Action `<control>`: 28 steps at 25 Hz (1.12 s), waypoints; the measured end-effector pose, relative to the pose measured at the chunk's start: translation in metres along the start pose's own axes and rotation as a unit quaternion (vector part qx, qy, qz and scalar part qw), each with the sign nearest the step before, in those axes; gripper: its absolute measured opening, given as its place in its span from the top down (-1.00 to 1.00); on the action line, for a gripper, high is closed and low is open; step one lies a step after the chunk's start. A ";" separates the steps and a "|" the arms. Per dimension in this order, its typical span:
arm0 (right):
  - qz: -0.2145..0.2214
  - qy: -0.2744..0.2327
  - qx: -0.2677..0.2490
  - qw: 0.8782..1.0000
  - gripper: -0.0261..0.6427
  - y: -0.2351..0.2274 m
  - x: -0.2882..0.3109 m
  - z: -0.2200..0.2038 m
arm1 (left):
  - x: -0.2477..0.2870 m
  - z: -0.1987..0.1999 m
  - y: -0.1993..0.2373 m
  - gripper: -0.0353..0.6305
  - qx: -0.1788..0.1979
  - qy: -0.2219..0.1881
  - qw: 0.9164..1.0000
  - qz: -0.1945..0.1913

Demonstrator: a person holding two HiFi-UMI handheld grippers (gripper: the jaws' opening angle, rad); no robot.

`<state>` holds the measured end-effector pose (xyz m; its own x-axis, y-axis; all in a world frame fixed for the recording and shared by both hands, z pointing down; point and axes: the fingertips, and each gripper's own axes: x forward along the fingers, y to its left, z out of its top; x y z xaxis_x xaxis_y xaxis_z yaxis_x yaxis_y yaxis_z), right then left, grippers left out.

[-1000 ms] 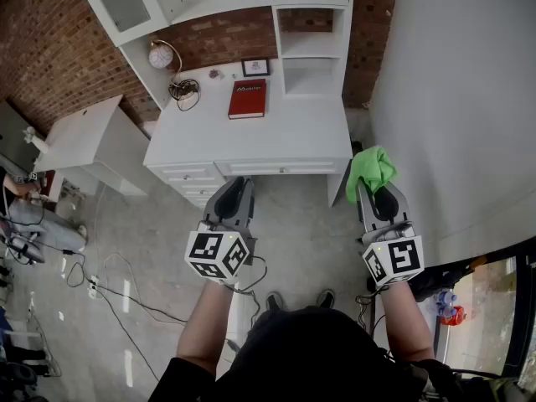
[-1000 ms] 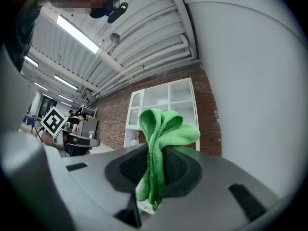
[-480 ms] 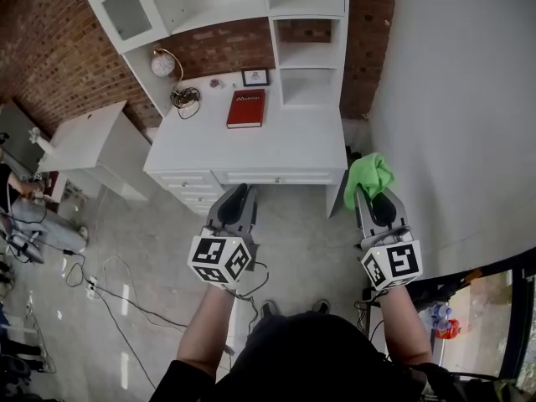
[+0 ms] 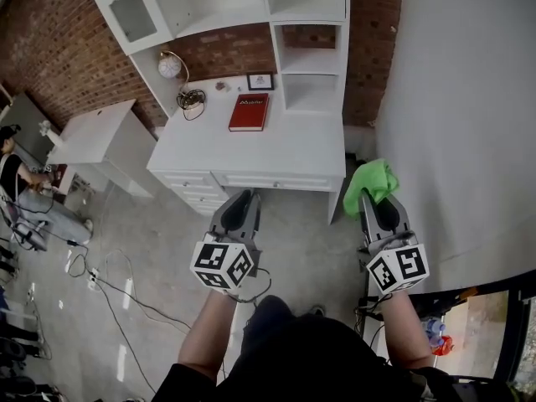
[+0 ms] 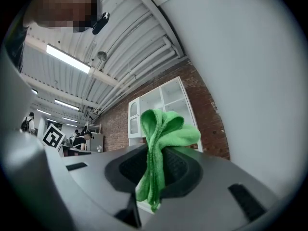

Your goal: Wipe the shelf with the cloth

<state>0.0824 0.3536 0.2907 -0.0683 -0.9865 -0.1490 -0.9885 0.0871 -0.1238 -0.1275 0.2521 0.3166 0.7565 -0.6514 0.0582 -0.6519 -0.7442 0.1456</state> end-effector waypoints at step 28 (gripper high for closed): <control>-0.088 0.036 -0.008 0.995 0.72 -0.104 0.223 -0.047 | 0.239 0.003 0.157 0.72 -0.048 0.016 0.997 -0.053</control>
<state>0.1638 0.1177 0.3167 0.0969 -0.9938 -0.0553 -0.9880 -0.0893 -0.1258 -0.0488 -0.0206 0.3505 0.8228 -0.5640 0.0695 -0.5621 -0.7897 0.2457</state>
